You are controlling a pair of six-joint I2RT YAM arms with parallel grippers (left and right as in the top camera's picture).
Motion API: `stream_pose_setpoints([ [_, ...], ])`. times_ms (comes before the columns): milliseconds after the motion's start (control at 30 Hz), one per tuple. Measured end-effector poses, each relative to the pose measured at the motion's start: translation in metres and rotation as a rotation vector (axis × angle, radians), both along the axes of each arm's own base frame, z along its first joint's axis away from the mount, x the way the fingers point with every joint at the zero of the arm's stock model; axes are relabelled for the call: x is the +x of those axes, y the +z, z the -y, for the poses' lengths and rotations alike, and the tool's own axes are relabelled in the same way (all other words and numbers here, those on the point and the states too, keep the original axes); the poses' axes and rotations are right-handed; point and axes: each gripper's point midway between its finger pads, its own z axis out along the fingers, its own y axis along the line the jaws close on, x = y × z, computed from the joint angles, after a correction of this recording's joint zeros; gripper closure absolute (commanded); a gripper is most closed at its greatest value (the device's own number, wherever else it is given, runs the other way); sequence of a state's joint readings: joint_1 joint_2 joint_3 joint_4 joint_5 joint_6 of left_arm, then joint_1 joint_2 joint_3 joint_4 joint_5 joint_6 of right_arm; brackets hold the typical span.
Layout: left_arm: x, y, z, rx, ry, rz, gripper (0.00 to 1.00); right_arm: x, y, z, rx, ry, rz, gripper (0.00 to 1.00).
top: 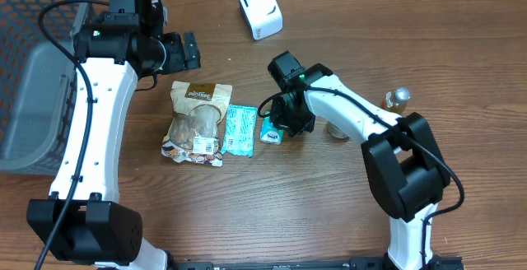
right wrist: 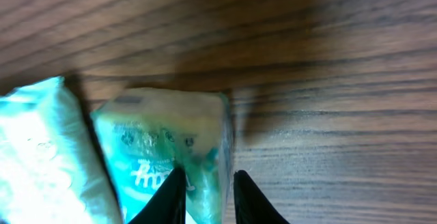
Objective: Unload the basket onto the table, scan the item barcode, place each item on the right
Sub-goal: 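Close the right gripper on the small tissue pack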
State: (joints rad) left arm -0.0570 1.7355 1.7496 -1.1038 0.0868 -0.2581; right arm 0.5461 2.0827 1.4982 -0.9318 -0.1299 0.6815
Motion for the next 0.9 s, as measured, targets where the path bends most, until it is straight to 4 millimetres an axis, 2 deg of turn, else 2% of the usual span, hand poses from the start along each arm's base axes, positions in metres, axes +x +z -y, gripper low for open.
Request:
stream_pose_setpoints([
  [433,0.0,0.0,0.0001,-0.001,0.0,0.0,0.0,0.0019,-0.0087,-0.0088,0.037,-0.039,0.056,0.85],
  [600,0.0,0.0,0.0001,0.0,0.0,0.0,0.0,0.0011,-0.0093,-0.0075,0.039,-0.053,0.055,0.73],
  [767,0.0,0.0,0.0001,0.0,0.0,0.0,0.0,0.0012,-0.0098,-0.0065,0.037,-0.057,0.054,0.71],
  [833,0.0,0.0,0.0001,0.0,0.0,0.0,0.0,0.0012,-0.0098,-0.0064,0.037,-0.058,0.053,0.75],
  [900,0.0,0.0,0.0001,0.0,0.0,0.0,0.0,0.0011,-0.0097,-0.0069,0.04,-0.059,0.052,0.71],
])
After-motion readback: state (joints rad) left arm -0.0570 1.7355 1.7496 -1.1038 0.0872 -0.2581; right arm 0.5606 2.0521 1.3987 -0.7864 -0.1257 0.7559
